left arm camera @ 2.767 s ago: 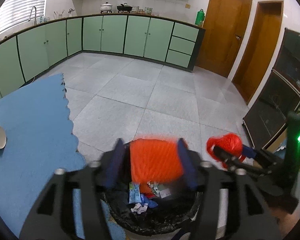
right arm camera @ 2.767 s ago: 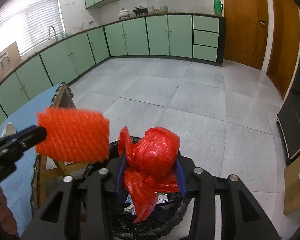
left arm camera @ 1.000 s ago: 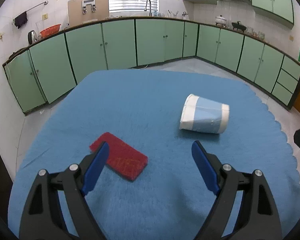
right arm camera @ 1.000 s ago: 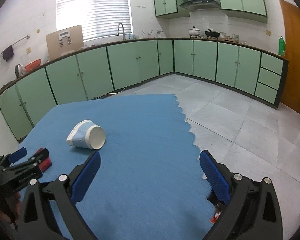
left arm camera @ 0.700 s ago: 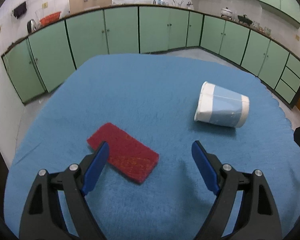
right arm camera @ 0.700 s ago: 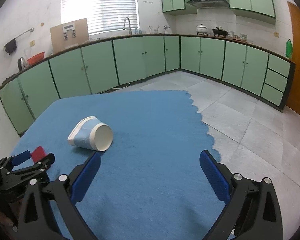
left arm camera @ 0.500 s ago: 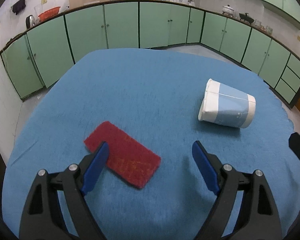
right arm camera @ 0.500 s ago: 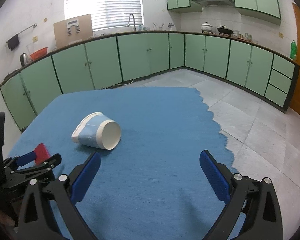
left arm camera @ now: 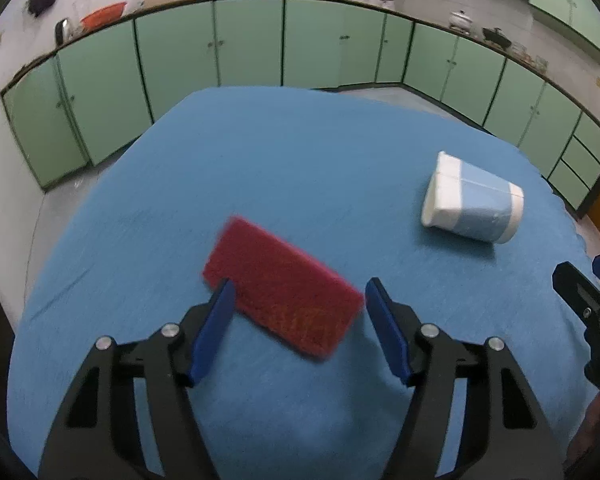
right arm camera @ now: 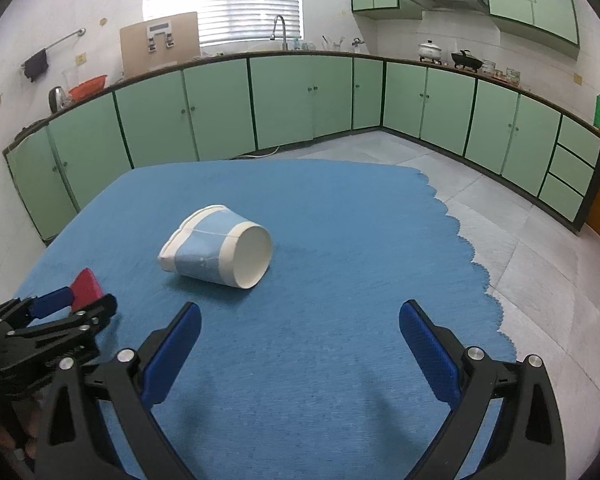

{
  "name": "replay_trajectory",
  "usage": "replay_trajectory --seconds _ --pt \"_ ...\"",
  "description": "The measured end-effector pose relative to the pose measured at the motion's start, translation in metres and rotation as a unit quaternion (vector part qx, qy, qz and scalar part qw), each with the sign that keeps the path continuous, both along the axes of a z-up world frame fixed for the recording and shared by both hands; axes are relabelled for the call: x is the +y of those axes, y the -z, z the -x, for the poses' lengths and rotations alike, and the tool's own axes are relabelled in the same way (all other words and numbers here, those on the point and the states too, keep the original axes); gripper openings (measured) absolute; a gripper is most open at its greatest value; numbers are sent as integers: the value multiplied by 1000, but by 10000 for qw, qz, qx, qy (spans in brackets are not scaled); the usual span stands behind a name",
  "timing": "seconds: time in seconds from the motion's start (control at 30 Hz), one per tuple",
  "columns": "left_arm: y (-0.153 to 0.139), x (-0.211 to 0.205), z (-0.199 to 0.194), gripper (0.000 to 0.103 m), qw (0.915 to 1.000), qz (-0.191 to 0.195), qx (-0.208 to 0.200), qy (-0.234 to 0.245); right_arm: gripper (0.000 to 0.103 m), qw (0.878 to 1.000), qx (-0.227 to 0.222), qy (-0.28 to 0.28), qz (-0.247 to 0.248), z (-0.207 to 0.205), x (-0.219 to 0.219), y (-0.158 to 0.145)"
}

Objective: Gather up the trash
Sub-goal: 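Move both tools back over the red sponge pad and white cup, then grasp the dark red sponge pad with the left tool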

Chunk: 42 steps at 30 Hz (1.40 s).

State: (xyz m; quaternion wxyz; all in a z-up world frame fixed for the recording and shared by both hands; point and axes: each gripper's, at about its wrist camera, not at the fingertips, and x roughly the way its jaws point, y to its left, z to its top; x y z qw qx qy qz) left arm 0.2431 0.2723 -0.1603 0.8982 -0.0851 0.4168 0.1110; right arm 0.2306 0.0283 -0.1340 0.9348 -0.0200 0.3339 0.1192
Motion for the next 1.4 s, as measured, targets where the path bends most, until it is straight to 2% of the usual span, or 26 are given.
replay_trajectory --seconds 0.07,0.23,0.3,0.43,0.5,0.7,1.07,1.17,1.4 --pt "4 7 4 63 9998 190 42 -33 97 10000 33 -39 -11 1 3 3" --pt "2 10 11 63 9998 201 -35 -49 97 9999 61 -116 63 2 12 8" --pt "2 9 12 73 9996 270 -49 -34 97 9998 57 -151 98 3 13 8" --pt "1 10 18 77 9997 216 -5 -107 97 9998 143 -143 67 1 12 11" --pt "0 8 23 83 9998 133 6 -121 97 9998 154 -142 37 1 11 12" --pt "4 5 9 84 9999 84 108 -35 97 9996 232 -132 -12 -2 9 13" --pt "8 7 -17 86 9996 31 233 -181 97 9994 318 -127 -38 -6 6 15" --pt "10 7 -12 85 9996 -8 236 -177 97 9995 300 -130 -20 -5 7 15" --pt "8 10 -2 74 9997 14 184 -126 97 9995 286 -122 -11 -3 8 15"
